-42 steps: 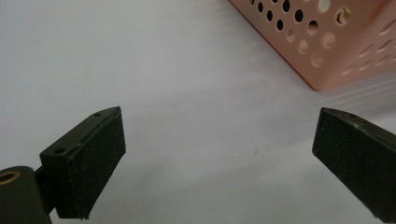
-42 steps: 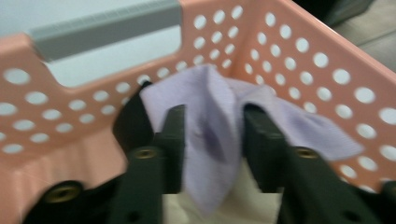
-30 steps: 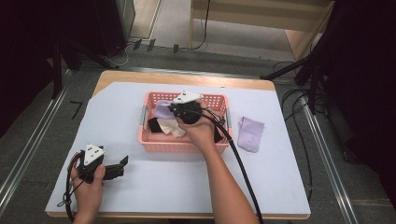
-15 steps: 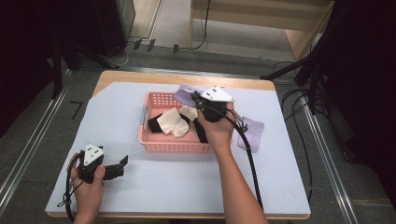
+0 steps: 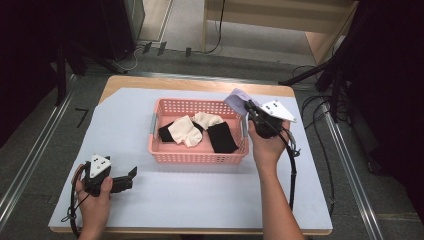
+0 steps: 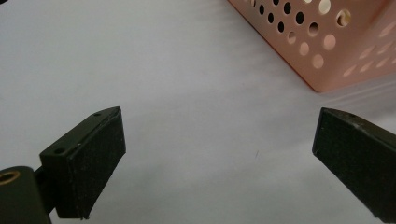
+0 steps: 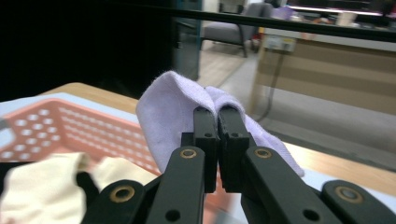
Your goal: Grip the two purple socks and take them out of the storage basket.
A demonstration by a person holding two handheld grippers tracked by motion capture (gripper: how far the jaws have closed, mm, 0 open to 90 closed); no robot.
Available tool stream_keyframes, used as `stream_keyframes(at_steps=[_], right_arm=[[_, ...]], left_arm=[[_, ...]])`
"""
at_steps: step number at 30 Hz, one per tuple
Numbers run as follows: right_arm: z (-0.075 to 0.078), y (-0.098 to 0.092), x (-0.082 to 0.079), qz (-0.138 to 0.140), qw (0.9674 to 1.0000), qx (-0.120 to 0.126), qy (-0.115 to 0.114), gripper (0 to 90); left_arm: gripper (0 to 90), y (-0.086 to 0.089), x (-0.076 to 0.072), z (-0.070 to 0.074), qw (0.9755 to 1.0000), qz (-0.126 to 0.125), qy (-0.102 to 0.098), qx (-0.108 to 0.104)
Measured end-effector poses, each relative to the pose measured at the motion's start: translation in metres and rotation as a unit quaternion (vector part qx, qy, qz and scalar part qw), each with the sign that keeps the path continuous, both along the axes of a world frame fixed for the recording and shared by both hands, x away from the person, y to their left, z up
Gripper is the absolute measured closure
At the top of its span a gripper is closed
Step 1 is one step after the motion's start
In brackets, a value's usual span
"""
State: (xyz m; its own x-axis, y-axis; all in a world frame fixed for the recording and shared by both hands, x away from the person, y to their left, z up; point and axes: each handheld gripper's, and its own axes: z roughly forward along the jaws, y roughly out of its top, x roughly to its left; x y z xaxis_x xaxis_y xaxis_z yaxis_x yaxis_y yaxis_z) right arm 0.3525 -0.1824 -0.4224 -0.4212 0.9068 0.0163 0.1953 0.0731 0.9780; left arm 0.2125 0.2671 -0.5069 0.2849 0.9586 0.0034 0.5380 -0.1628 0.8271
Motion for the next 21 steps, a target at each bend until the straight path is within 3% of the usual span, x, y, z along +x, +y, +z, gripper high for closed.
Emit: stream_keyframes(at_steps=[8, 13, 17, 21], right_arm=[[-0.021, -0.046, -0.009, -0.047, 0.9986, 0.007, 0.026, 87.7], [-0.036, -0.062, -0.013, -0.071, 0.9966, 0.002, 0.043, 87.7], [-0.053, -0.071, -0.015, -0.082, 0.9941, -0.010, 0.071, 86.5], [-0.070, -0.080, -0.019, -0.088, 0.9894, 0.015, 0.115, 66.7]], left_arm=[[3.4, 0.000, 0.000, 0.000, 1.0000, -0.001, -0.001, 0.001], [3.4, 0.000, 0.000, 0.000, 1.0000, -0.001, -0.001, 0.001], [3.4, 0.000, 0.000, 0.000, 1.0000, 0.000, -0.001, 0.002], [3.4, 0.000, -0.001, 0.000, 1.0000, 0.000, -0.001, 0.002]])
